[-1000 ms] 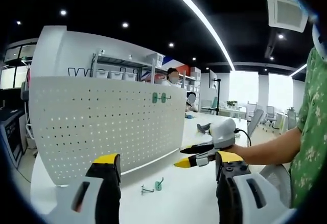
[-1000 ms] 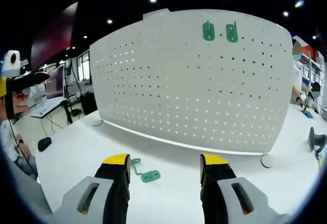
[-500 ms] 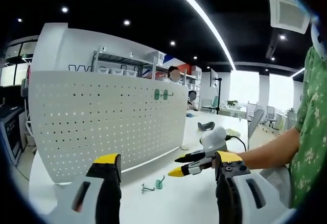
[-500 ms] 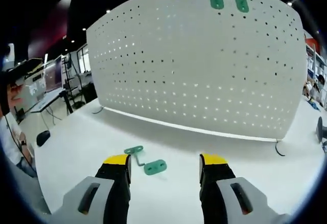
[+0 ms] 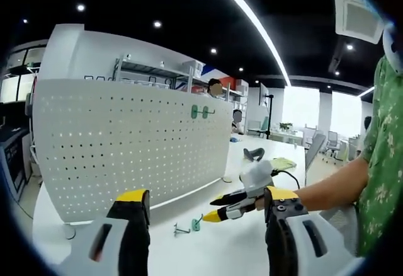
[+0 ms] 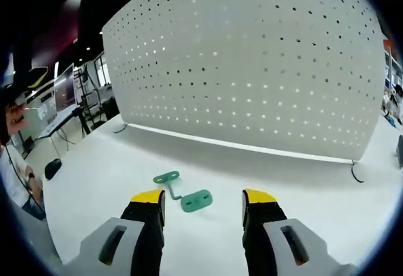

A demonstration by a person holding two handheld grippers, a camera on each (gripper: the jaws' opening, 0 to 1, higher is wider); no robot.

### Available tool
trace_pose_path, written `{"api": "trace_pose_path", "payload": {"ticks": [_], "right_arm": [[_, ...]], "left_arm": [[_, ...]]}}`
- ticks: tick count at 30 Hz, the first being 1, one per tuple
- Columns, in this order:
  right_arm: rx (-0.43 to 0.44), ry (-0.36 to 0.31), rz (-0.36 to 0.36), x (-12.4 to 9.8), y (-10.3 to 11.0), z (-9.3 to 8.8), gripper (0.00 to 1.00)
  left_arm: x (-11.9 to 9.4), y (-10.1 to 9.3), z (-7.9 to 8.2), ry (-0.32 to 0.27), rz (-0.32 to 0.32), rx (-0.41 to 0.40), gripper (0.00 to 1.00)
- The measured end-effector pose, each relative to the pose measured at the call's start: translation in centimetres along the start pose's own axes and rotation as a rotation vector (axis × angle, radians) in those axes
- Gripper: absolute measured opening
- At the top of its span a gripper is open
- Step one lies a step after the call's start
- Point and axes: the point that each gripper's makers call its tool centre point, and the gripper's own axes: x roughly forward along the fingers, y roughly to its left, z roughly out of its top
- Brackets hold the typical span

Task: Insert the hook assembly into the mounting plate slot until the hook locks in place.

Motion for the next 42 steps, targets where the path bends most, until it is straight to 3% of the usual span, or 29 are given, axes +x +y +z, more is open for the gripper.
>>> {"api": "trace_pose_path", "payload": {"ticks": [17,31,42], "right_arm": [[0.083,0.062,0.045,1.3,1.0,-1.0,0.21],[0.111,0.092,0.021,2.3,0.4,-1.1,0.14],[0.076,0.099,0.014,2.2,0.0,-1.1,0.07]], "left_arm": [[0.1,0.5,-0.4,0.007,-0.005,-0.008,0.75],[0.1,0.7,-0.6,0.015,-0.008,-0.008,0.73],[0.0,0.8,-0.8,0.019,-0.006,-0.009,0.73]]}}
